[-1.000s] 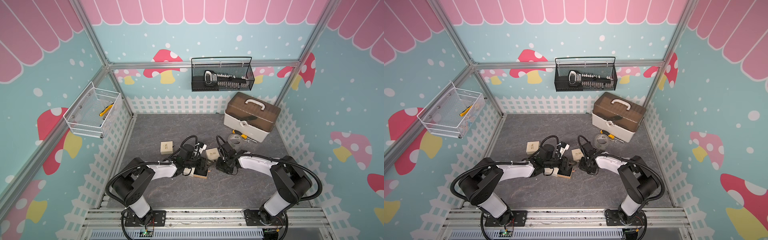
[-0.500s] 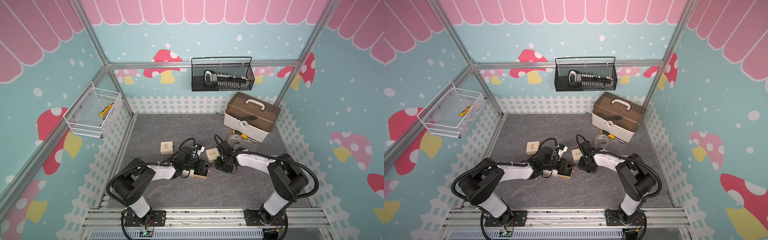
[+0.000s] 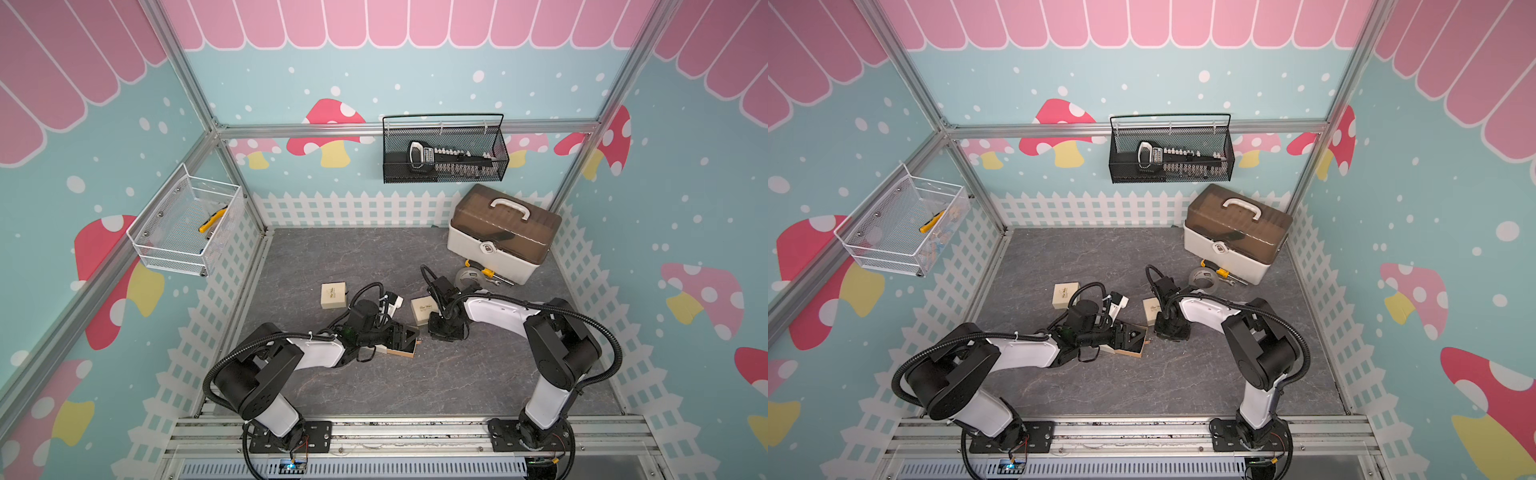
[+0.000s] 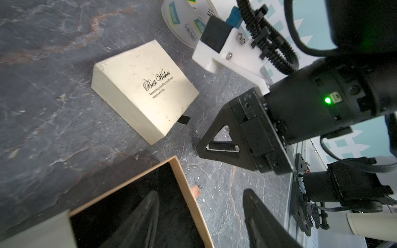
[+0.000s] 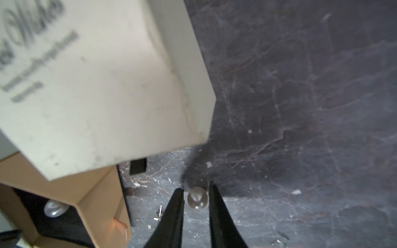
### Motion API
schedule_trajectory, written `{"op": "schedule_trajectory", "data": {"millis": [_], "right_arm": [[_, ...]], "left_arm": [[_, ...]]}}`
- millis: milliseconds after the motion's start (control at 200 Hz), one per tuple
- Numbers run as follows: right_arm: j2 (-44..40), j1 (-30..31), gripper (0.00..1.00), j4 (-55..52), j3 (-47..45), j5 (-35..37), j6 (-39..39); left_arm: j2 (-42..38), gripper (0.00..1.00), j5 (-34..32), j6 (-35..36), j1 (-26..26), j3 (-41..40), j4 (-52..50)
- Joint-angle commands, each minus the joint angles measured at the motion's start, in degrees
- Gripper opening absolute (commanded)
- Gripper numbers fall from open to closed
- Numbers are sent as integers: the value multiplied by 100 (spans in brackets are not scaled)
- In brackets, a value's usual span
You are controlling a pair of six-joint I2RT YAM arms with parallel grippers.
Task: Place the earrings into the drawer-style jewelry box
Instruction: Pick up the earring from the center of the board.
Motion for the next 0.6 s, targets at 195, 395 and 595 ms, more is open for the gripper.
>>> {"op": "schedule_trajectory", "data": {"millis": [195, 395, 595], "right_arm": [[598, -190, 23, -897, 3, 423, -302], [878, -246, 22, -994, 171, 360, -403], [968, -250, 21, -992, 251, 297, -413]], "left_arm": [[-320, 64, -441, 424, -245, -2, -345], [-325, 64, -488, 508, -281, -15, -426], [-334, 64, -512, 505, -281, -39, -391]]}}
